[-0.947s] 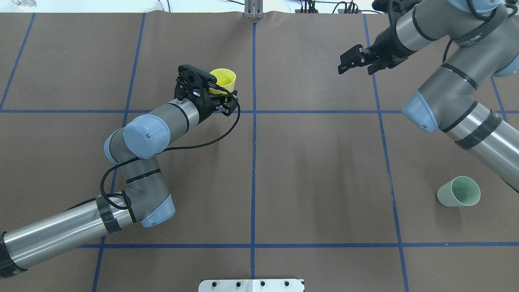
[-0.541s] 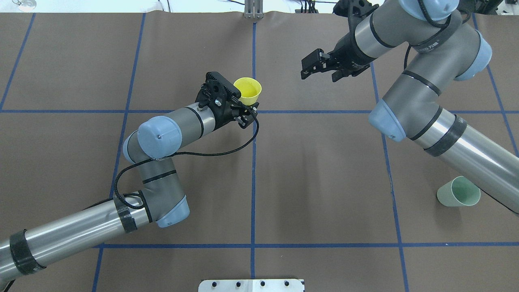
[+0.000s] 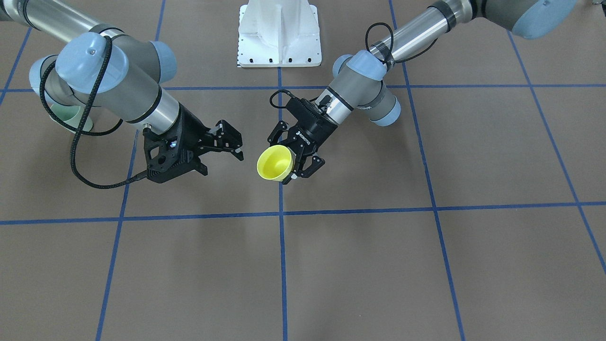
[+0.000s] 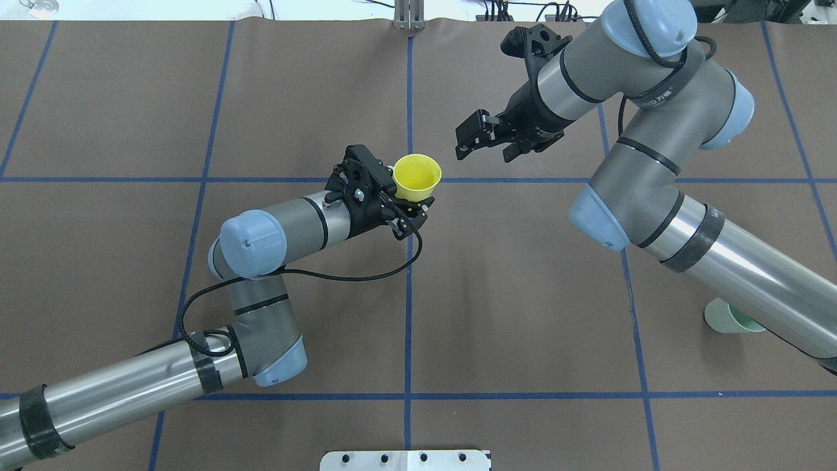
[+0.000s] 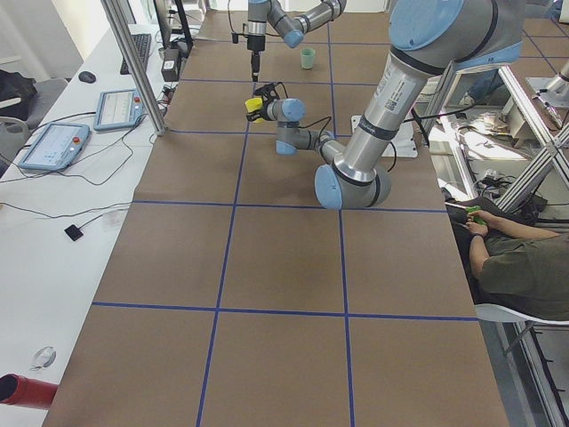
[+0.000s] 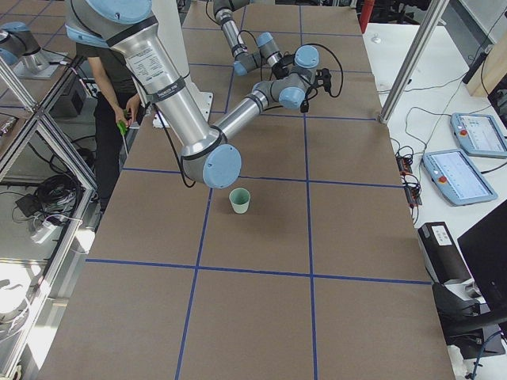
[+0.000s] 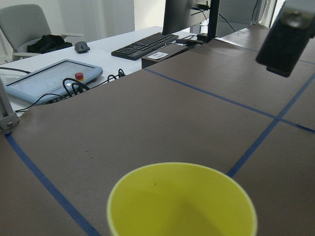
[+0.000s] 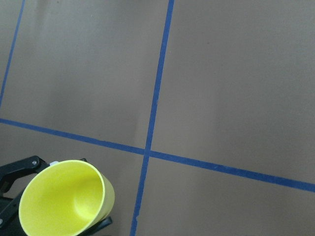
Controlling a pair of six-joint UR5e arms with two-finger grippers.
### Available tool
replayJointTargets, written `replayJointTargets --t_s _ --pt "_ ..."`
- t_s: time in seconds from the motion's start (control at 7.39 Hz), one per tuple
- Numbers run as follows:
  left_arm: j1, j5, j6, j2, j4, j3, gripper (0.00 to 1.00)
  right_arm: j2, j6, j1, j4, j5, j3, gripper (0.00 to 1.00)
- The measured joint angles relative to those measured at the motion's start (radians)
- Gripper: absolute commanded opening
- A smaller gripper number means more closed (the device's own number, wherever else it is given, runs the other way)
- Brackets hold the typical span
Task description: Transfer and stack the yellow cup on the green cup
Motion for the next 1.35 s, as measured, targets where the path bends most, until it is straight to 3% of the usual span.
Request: replayJointTargets --t_s 0.68,1.35 --pt "0.041 0.004 0.018 0.004 -0.036 -0.007 0.44 -0.001 0.000 -0.057 0.000 0.043 0.000 0.83" --pt "0.042 0.007 0.015 0.001 -0.040 -0.029 0.44 -0.003 0.000 -0.080 0.000 0.043 -0.004 0.62"
